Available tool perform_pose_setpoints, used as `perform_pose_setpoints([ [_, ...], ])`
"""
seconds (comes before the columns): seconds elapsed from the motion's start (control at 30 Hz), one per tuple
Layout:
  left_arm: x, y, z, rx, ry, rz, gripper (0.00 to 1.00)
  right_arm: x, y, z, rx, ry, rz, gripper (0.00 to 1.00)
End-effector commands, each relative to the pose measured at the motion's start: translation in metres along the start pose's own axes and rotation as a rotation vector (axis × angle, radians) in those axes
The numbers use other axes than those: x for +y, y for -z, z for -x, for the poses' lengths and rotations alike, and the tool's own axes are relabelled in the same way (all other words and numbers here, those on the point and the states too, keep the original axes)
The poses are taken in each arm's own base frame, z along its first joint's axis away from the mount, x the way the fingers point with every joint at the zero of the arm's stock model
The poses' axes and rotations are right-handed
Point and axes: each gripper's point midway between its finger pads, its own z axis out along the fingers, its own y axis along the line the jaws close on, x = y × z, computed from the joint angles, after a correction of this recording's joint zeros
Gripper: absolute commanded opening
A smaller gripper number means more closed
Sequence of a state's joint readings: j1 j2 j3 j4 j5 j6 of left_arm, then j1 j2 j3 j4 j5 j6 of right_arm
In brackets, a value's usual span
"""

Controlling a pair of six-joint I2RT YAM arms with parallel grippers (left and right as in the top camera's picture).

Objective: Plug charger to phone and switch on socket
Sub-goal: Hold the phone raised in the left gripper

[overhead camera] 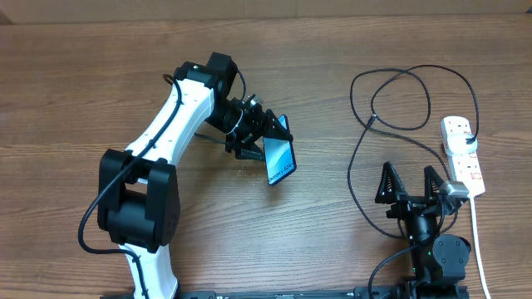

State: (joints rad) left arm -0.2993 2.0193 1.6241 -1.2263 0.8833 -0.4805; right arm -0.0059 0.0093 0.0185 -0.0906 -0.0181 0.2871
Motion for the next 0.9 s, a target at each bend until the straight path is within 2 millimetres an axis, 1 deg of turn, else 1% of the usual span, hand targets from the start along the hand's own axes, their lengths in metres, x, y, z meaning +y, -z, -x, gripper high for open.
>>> perform_pose_setpoints([
  [0.0, -0.0137, 0.0045, 0.0007, 0.007, -0.005, -0.054, 0.47, -0.0024, -0.0003, -0.0015, -0.005, 0.007, -0.008, 1.0],
  [0.17, -0.0141, 0.0045, 0.0, 0.011, -0.003, -0.056, 0.47, -0.0024, -0.0003, -0.0015, -0.005, 0.007, -0.008, 1.0],
  [0.33, -0.0188, 0.0049, -0.0028, 0.026, -0.003, -0.084, 0.47, -0.0024, -0.0003, -0.0015, -0.005, 0.007, -0.008, 1.0],
  [0.87, -0.0193, 0.0049, -0.0018, 0.023, -0.007, -0.086, 0.47, -0.0025, -0.0003, -0.0015, -0.005, 0.007, -0.009, 1.0],
])
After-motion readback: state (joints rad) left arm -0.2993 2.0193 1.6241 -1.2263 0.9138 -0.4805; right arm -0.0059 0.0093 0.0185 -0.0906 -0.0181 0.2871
